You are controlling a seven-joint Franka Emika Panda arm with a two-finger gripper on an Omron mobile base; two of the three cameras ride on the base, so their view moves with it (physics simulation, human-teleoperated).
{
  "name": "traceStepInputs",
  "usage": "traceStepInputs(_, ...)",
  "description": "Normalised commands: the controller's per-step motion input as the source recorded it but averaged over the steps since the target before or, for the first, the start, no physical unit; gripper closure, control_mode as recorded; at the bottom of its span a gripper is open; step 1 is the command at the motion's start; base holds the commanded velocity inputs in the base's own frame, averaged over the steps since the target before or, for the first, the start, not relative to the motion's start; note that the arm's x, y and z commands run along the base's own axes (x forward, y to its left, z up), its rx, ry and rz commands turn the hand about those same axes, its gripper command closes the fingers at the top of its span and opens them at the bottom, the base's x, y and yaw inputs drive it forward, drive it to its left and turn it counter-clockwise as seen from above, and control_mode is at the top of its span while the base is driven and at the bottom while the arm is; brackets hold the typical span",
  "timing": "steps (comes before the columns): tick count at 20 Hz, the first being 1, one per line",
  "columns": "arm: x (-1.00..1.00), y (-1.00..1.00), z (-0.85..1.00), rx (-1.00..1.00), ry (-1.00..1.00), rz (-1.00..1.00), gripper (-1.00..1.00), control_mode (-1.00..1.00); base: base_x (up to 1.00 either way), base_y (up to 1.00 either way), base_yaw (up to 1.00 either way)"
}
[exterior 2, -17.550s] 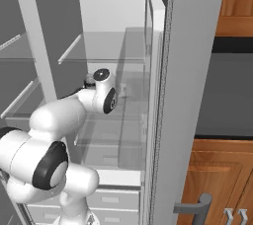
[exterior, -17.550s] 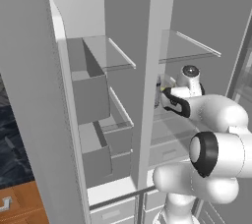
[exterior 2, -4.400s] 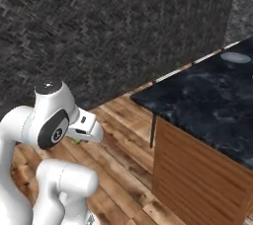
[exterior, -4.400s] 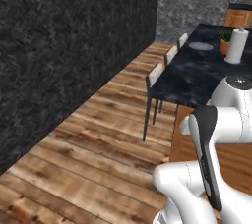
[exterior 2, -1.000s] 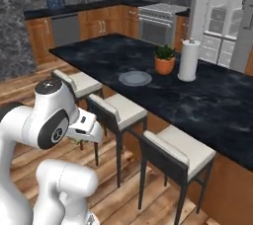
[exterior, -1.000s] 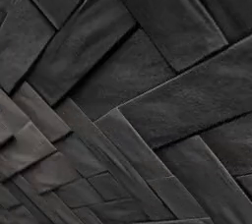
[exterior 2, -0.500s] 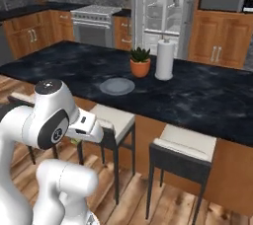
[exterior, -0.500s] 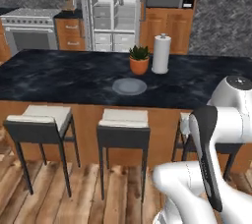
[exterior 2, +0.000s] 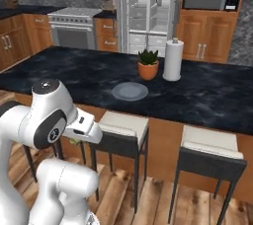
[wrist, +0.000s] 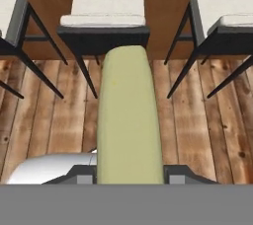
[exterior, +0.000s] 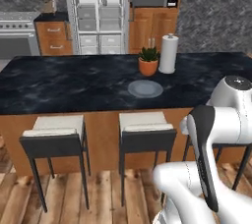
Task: Retrieve the butter from the fridge and place it on a plate on the dining table. Then retrieve the butter knife by the fridge and place it near the plate.
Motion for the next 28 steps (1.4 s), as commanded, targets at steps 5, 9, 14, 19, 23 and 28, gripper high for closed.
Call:
traceStepInputs(5,0.0,0.0,0.0,0.0,0.0,0.0,1.0,1.0,0.58,0.23,-0.17)
traceStepInputs(9,0.0,0.0,0.0,0.0,0.0,0.0,1.0,1.0,0.69,0.06,-0.08)
traceStepInputs(14,0.0,0.0,0.0,0.0,0.0,0.0,1.0,1.0,0.71,0.35,-0.19)
traceStepInputs(19,0.0,0.0,0.0,0.0,0.0,0.0,1.0,1.0,0.69,0.36,-0.16)
traceStepInputs(23,0.0,0.0,0.0,0.0,0.0,0.0,1.0,1.0,0.64,0.13,-0.07)
traceStepInputs(28,0.0,0.0,0.0,0.0,0.0,0.0,1.0,1.0,0.31,0.04,0.0)
